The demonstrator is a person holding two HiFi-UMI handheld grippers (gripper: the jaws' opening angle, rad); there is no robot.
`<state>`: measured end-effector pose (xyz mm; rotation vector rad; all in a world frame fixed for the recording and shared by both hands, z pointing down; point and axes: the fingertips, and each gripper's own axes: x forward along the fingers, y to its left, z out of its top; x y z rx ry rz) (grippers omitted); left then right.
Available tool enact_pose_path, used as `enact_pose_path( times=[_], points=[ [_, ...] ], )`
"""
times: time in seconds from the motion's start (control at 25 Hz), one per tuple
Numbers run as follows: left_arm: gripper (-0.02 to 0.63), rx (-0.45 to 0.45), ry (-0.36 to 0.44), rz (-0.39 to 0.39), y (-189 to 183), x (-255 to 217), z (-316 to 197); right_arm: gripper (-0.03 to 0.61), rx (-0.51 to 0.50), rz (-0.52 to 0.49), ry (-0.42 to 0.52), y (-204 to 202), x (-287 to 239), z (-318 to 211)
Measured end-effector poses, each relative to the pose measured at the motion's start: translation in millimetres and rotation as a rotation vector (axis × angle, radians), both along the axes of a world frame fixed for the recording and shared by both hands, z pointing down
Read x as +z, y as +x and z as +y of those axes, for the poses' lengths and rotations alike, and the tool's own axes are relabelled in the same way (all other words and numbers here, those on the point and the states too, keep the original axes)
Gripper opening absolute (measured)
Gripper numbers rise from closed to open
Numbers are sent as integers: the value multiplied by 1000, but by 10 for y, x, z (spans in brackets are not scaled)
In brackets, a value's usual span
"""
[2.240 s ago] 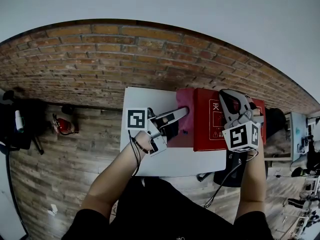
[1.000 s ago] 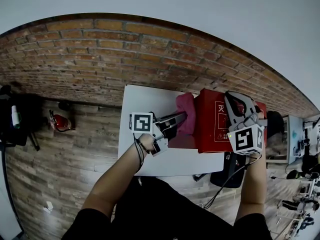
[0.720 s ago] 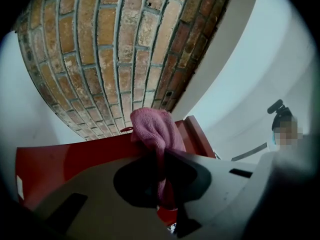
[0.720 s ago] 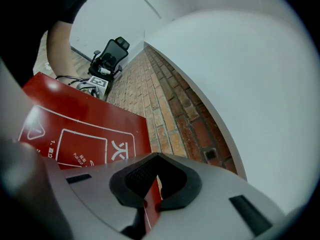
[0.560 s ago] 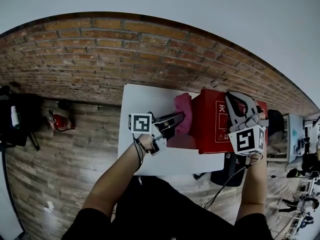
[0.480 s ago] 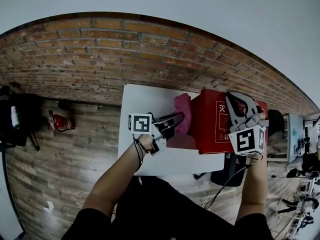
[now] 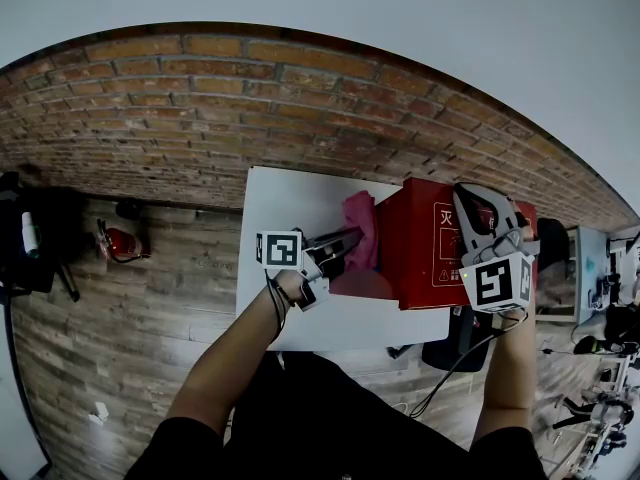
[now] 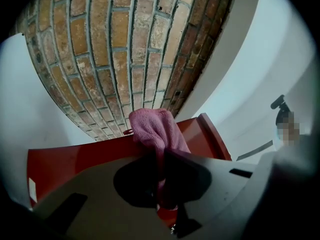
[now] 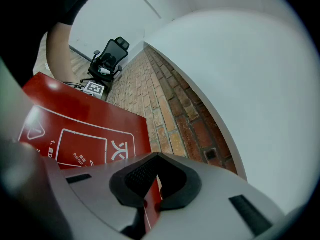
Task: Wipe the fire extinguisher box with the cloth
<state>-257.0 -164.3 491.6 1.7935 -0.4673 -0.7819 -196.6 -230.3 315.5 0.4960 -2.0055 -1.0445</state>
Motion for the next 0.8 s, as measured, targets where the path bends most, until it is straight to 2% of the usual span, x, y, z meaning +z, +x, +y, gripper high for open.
enact_pose_path(
  times=[0.28,0.8],
  points=[
    [71,-1,-7,5,34,230,23,20,4,4,-4,5,4,4],
    [71,-6,-30,-52,27,642,22,20,1,-1,1,7,1,1]
  ],
)
